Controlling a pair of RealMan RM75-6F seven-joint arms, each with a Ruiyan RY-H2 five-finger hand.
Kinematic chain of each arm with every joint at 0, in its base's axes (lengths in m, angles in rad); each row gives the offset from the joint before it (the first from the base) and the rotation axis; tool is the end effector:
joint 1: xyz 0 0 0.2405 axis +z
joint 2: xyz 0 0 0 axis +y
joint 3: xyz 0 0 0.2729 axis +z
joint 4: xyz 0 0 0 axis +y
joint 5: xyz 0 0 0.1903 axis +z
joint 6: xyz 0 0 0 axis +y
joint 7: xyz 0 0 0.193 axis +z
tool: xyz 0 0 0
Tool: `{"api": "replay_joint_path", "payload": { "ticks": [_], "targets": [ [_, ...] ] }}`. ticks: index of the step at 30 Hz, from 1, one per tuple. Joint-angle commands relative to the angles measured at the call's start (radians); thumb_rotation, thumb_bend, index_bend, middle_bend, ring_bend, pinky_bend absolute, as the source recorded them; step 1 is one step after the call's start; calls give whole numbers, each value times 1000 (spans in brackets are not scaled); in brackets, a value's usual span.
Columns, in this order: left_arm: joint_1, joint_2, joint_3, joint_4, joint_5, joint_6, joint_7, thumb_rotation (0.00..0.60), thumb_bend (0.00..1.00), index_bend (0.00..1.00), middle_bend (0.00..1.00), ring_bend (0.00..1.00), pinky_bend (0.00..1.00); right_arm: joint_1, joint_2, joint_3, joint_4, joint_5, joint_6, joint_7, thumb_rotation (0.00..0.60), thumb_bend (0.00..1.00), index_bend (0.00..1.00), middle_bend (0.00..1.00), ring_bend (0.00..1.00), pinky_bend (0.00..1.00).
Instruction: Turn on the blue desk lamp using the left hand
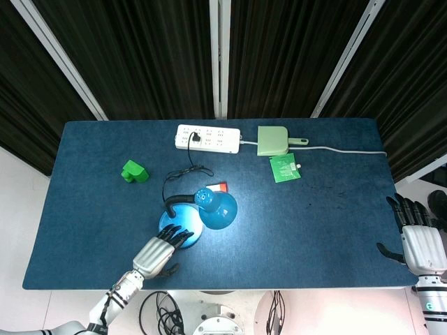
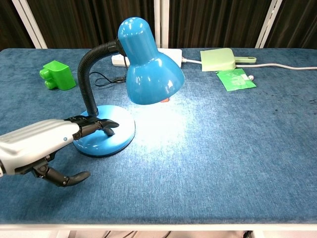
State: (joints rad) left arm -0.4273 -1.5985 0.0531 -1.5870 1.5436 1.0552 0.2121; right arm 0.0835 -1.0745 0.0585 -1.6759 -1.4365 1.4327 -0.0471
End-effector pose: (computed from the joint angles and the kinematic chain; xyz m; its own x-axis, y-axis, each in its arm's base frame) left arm -0.1776 0.2484 -0.0609 0.3667 0.4178 0.8313 0.8627 -0.4873 -0.1356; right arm -0.3228 -0.2296 0.1898 0.4122 -0.0504 0.9097 -0.9088 0.0481 0.4144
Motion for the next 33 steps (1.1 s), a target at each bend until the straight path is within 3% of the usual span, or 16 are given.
{"api": "replay_joint_path", "payload": {
  "ticks": [1,9,17,19,24,29,33],
  "targets": [
    [-2,0,2,-2,3,3,2,600,357,54,148,0,0,0,0,1,1,2,-1,1,600,92,0,0,0,0],
    [9,12,6,-7,25,56,25,600,356,54,109,0,0,-2,1,3,4,4,-2,7,600,91,0,0,0,0],
    [97,164,58,-129,32,187,133,600,330,54,75,0,0,-2,-1,10,11,10,-1,9,600,93,0,0,0,0],
    [135,216,71,-154,25,240,163,600,296,54,76,0,0,-3,-4,10,14,12,0,9,600,93,0,0,0,0],
    [211,327,68,-178,-19,350,122,600,52,54,76,0,0,-7,-5,3,17,-9,10,10,600,92,0,0,0,0],
    [263,390,31,-141,-53,439,59,600,21,54,65,0,0,-11,-15,-6,25,-38,25,-1,600,92,0,0,0,0],
    [274,429,7,-142,-86,443,33,600,21,42,1,0,0,-19,-18,-18,29,-58,36,-10,600,93,0,0,0,0]
  ]
}}
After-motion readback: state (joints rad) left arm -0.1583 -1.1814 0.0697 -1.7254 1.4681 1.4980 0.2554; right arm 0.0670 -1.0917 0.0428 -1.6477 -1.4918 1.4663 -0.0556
